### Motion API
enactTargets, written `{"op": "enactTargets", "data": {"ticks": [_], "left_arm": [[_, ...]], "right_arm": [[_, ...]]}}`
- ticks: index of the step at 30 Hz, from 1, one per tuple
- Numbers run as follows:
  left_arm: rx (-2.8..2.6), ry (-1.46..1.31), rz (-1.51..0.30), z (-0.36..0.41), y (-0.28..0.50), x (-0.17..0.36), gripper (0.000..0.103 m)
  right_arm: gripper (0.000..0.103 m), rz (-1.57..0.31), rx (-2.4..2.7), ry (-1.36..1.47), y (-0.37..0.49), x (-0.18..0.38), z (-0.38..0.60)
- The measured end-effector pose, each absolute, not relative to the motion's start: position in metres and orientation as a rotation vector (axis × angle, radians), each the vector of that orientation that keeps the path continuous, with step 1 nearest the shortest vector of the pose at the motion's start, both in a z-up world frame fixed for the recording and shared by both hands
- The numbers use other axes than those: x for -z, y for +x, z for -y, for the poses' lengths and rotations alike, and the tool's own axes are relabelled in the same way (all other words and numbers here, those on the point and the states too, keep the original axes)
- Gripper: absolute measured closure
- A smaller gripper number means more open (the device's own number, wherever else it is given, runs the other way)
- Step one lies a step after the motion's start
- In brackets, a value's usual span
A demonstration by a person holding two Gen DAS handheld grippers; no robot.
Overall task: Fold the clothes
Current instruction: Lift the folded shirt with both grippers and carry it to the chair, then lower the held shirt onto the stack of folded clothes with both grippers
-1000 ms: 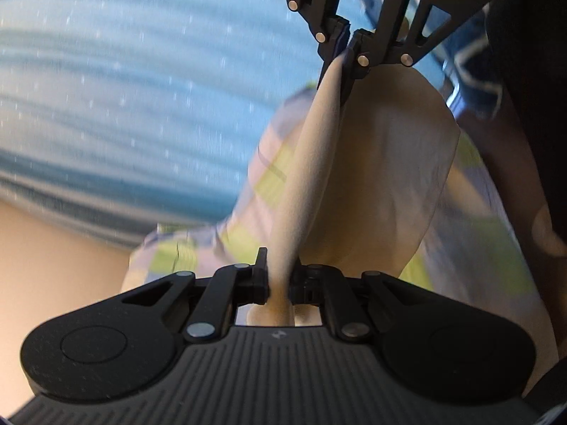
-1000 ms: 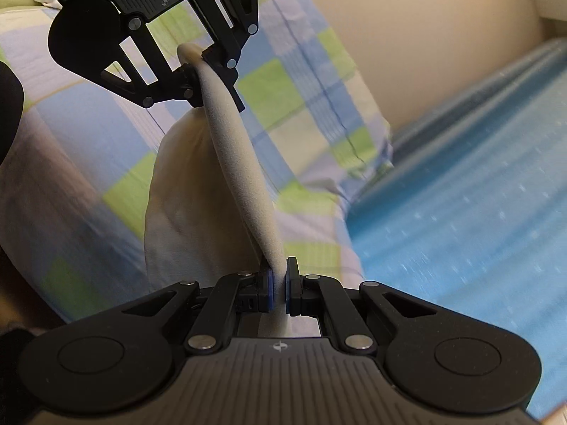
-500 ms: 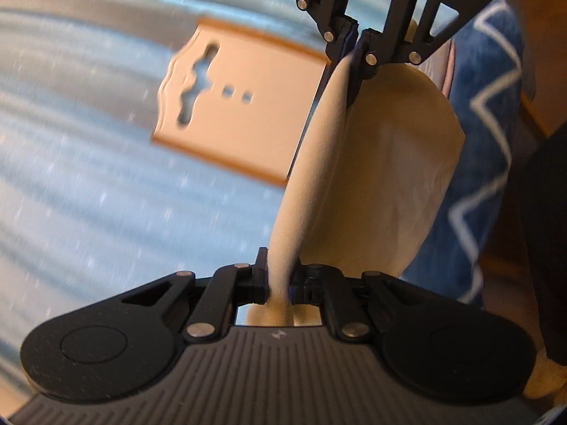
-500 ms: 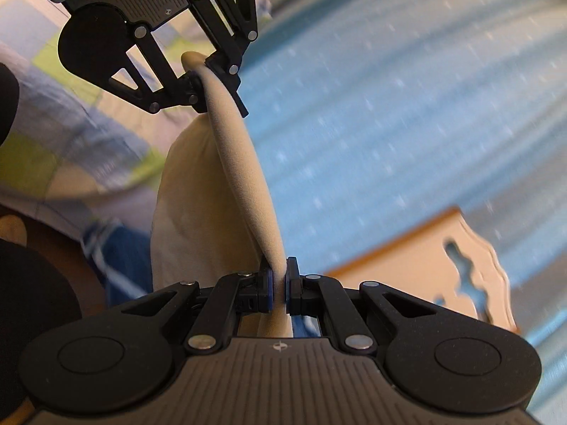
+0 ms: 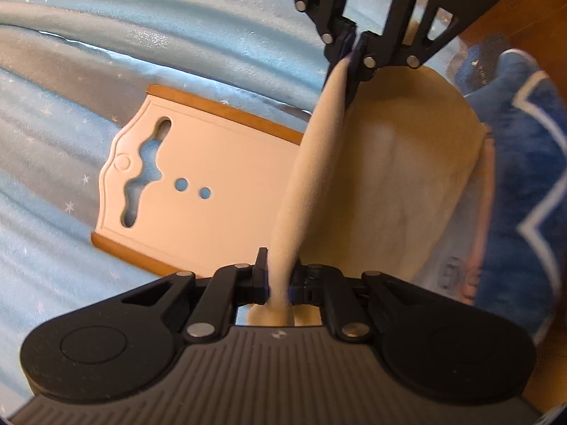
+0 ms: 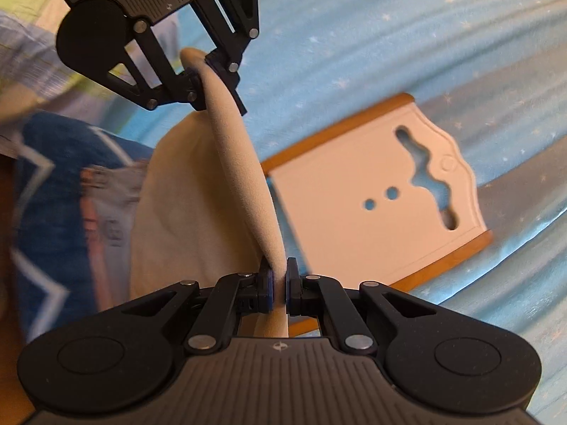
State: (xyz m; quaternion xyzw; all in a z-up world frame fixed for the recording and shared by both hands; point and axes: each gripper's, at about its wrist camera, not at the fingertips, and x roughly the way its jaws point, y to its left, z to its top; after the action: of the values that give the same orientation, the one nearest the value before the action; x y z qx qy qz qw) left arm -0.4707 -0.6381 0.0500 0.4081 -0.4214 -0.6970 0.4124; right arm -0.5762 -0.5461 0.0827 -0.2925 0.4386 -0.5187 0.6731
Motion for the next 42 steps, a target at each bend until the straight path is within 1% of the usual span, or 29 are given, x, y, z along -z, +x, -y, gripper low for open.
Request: {"op": "enactTargets", "data": {"ticks": [3,6,8,11,14,15,17,18,19,22,24,26,27,30,33,35,40,41,42], "left_arm": [[1.713,0.97,1.076,0.672,-0.476,-0.064,0.095],[1.729,0.987,1.042,0.689,-0.47,-0.048,0.095],[1.758,1.063,1.006,0.688,-0.464,-0.012,0.095],[1.807,1.211,0.967,0.682,-0.457,0.051,0.094],[1.831,1.257,0.933,0.675,-0.451,0.084,0.092],[1.83,1.248,0.923,0.673,-0.448,0.087,0.091],[1.827,1.231,0.91,0.669,-0.442,0.089,0.089],[1.826,1.223,0.905,0.667,-0.438,0.089,0.087],[1.822,1.217,0.906,0.665,-0.434,0.09,0.087],[1.811,1.195,0.928,0.656,-0.427,0.092,0.084],[1.806,1.189,0.941,0.652,-0.425,0.094,0.084],[1.8,1.203,0.955,0.65,-0.426,0.096,0.085],[1.799,1.217,0.963,0.65,-0.427,0.098,0.089],[1.78,1.237,1.006,0.655,-0.429,0.098,0.093],[1.751,1.196,1.031,0.655,-0.423,0.091,0.094],[1.757,1.219,1.007,0.654,-0.418,0.097,0.094],[1.755,1.271,0.992,0.648,-0.414,0.121,0.094],[1.752,1.262,0.981,0.646,-0.414,0.119,0.093],[1.75,1.251,0.967,0.645,-0.414,0.117,0.091]], "right_arm": [[0.099,-0.958,1.256,-0.781,-0.581,-0.093,0.578],[0.099,-0.916,1.272,-0.783,-0.581,-0.086,0.592],[0.099,-0.937,1.224,-0.723,-0.58,-0.057,0.597],[0.1,-1.028,1.117,-0.611,-0.575,0.004,0.598],[0.1,-1.065,1.066,-0.556,-0.571,0.04,0.586],[0.098,-1.063,1.069,-0.549,-0.573,0.043,0.582],[0.088,-1.07,1.083,-0.552,-0.579,0.045,0.574],[0.08,-1.078,1.089,-0.563,-0.583,0.046,0.57],[0.075,-1.092,1.096,-0.576,-0.588,0.047,0.567],[0.075,-1.134,1.108,-0.588,-0.605,0.05,0.561],[0.077,-1.151,1.11,-0.58,-0.611,0.051,0.56],[0.09,-1.169,1.1,-0.567,-0.614,0.055,0.567],[0.103,-1.174,1.091,-0.55,-0.614,0.056,0.57],[0.103,-1.192,1.081,-0.524,-0.613,0.058,0.574],[0.103,-1.136,1.122,-0.515,-0.61,0.042,0.562],[0.103,-1.097,1.135,-0.505,-0.606,0.035,0.552],[0.102,-1.182,1.056,-0.522,-0.595,0.069,0.547],[0.102,-1.177,1.062,-0.518,-0.596,0.068,0.546],[0.1,-1.169,1.069,-0.51,-0.599,0.065,0.544]]}}
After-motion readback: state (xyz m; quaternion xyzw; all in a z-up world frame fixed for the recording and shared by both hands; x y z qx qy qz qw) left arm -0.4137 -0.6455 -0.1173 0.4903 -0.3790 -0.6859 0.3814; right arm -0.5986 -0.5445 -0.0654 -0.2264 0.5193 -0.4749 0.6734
